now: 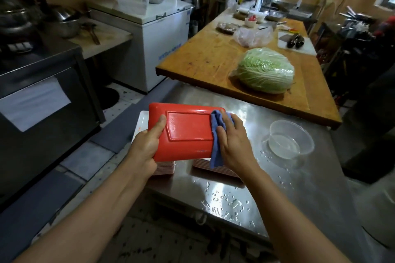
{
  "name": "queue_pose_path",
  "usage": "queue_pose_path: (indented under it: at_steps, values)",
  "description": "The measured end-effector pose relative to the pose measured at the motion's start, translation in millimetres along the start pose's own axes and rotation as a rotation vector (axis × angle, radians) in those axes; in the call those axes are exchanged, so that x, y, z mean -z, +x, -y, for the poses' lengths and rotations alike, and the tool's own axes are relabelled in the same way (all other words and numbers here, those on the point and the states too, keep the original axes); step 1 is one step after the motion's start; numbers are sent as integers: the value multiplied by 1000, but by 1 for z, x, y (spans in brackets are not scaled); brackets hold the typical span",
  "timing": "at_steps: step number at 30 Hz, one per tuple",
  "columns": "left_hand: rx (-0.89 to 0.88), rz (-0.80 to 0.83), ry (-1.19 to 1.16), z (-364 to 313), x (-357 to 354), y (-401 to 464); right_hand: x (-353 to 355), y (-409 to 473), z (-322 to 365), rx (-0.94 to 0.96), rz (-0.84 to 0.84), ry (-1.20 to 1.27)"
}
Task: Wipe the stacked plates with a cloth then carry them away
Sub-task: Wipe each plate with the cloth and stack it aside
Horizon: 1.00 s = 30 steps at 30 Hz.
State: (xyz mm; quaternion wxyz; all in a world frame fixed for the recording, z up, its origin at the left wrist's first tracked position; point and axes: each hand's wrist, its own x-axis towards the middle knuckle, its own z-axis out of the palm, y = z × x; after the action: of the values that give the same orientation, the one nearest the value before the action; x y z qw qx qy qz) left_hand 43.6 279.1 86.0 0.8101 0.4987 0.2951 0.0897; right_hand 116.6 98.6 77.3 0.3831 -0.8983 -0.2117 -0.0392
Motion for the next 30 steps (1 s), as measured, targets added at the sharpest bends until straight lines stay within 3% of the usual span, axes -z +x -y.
queue_pose_path:
  at_steps: [5, 8, 12, 18, 24, 30]
  values:
    - [-35, 44, 23, -14, 25, 1, -14, 12, -8, -137, -69, 45]
    - [-232, 1, 159, -26, 38, 6, -15, 14, -12, -159, -123, -21]
    - [-704, -59, 803, -36, 54, 22, -16, 7, -11, -224, -144, 118]
    - [-1188, 117, 1539, -16, 67, 34, -25, 5, -10, -277, -109, 244]
    - [-1280, 208, 1798, 9, 77, 39, -35, 0, -15, -318, -86, 295]
    - [-1206, 264, 1917, 28, 84, 49, -37, -4, -20, -348, -116, 306]
